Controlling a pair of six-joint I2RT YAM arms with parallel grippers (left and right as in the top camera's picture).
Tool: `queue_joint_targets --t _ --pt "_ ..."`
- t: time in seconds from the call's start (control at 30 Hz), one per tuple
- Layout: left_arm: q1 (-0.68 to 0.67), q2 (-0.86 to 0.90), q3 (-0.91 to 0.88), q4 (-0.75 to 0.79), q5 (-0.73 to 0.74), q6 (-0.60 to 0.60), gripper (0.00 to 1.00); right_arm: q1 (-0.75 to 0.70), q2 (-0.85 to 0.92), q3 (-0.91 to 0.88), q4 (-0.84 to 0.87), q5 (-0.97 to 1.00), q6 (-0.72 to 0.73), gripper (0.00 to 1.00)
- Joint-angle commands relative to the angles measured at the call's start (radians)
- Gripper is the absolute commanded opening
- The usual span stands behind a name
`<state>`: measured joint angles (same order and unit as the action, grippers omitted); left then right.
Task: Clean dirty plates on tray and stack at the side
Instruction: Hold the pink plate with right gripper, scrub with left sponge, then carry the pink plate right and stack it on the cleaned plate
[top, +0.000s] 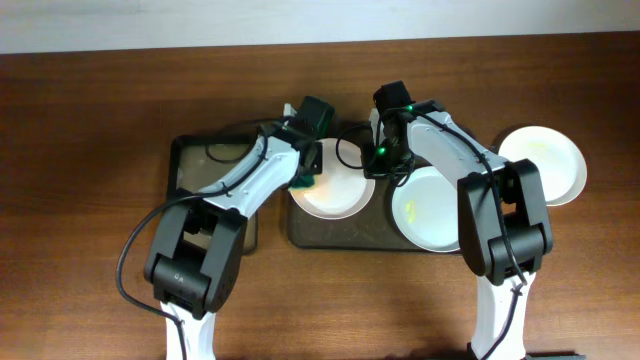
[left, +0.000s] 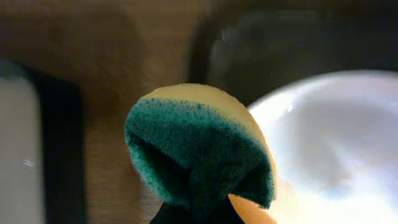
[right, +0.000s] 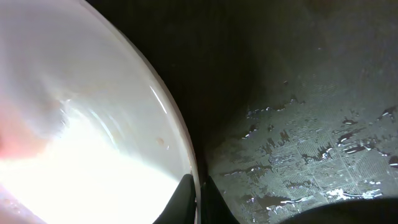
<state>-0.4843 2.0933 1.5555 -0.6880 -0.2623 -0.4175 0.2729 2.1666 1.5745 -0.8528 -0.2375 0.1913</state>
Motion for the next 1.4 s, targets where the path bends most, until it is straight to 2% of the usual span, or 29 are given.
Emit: queue_joint_targets --t 0.0,0.17,0.27,0.43,0.53,0.77,0.9,1.13,1.23,1.37 --pt "0.015 0.014 0.054 0.019 0.111 0.017 0.00 0.003 0.023 -0.026 -0.007 0.042 0.005 0.04" --pt "0.015 0.029 0.051 0.127 0.484 0.006 0.00 0.003 0.023 -0.026 -0.002 0.042 0.005 0.04" --pt "0.015 0.053 0.051 0.159 0.512 -0.058 0.00 0.003 0.023 -0.026 -0.003 0.042 0.005 0.04" --pt "0.015 0.130 0.051 0.164 0.496 -0.063 0.00 0.003 0.023 -0.027 -0.005 0.042 0.005 0.04" --pt "0.016 0.160 0.051 0.151 0.386 -0.063 0.00 0.003 0.023 -0.027 -0.005 0.042 0.005 0.04" --pt "0.019 0.138 0.052 -0.023 -0.077 -0.056 0.00 0.002 0.023 -0.026 -0.004 0.071 0.005 0.04" --pt "0.018 0.098 0.052 -0.093 -0.238 -0.056 0.00 0.002 0.023 -0.026 -0.003 0.074 0.005 0.04" --pt "0.018 -0.041 0.052 -0.144 -0.267 -0.092 0.00 0.002 0.019 -0.016 -0.008 0.091 0.005 0.04" --pt "0.021 -0.150 0.052 -0.175 -0.325 -0.155 0.00 0.002 -0.002 0.019 -0.040 0.091 0.002 0.04" --pt "0.023 -0.287 0.052 -0.225 -0.318 -0.159 0.00 0.003 -0.045 0.092 -0.098 0.092 -0.034 0.04"
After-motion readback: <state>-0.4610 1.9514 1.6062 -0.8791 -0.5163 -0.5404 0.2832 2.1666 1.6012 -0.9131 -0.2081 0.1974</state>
